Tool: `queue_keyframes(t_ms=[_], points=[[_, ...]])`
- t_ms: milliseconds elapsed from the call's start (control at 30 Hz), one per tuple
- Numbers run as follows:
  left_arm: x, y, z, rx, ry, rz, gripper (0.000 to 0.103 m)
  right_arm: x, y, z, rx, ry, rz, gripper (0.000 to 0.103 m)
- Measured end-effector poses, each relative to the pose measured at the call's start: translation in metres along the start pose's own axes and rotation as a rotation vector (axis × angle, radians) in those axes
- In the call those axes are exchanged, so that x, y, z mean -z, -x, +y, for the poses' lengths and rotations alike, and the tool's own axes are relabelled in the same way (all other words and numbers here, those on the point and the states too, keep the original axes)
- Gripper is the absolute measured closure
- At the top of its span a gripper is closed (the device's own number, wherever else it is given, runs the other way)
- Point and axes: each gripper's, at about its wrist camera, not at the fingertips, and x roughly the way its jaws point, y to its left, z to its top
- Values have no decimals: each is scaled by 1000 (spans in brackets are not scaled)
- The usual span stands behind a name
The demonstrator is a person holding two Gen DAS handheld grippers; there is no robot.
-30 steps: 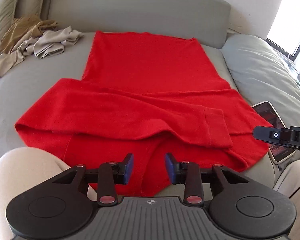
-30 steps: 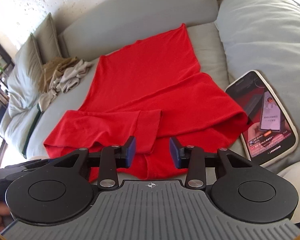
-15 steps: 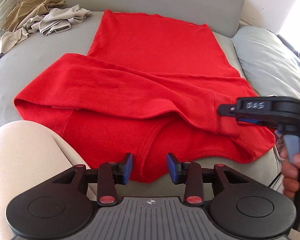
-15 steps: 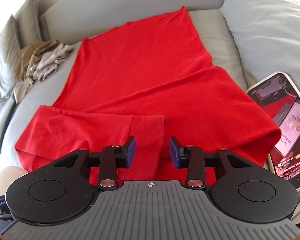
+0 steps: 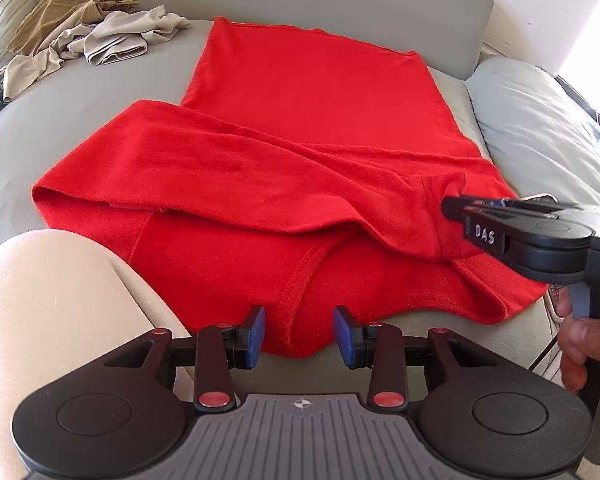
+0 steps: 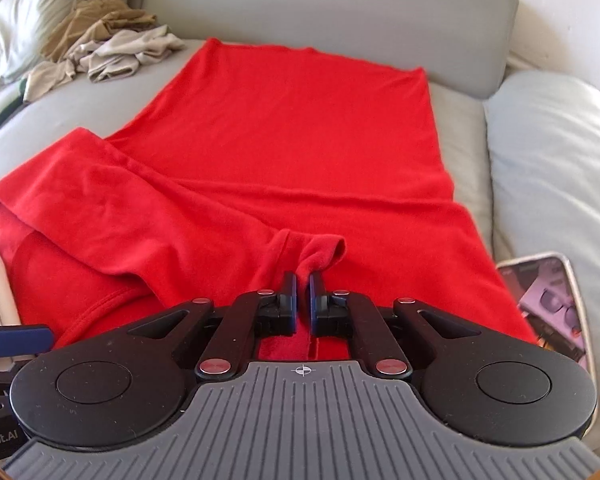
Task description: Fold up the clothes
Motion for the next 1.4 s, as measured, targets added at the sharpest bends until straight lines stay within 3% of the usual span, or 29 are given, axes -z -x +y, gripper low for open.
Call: queue_keyframes(t_ms=[267, 567, 833, 1000, 1133, 1267, 1333, 1400], points=[[0, -1, 3, 12, 5, -7, 67, -21, 28, 1, 146, 136, -195, 98], [2, -4, 6, 20, 18, 9, 67, -15, -5, -40, 177, 48, -36, 98], [2, 2, 9, 24, 22, -24, 68, -18, -3, -57, 252, -10, -59, 98], [-2, 24, 23, 7, 70, -106, 69, -16, -22, -73, 308, -17, 11, 98], [-13, 48, 57, -32, 172, -193, 65, -14, -39, -74, 261, 8, 77, 97], [-32, 64, 108, -68, 317, -219, 57, -13, -37, -72, 246, 28, 122, 82], [-42, 59, 123, -58, 347, -165, 56, -14, -23, -77, 232, -27, 115, 51], [-49, 49, 131, -50, 355, -87, 55, -13, -4, -82, 161, -123, 93, 44]])
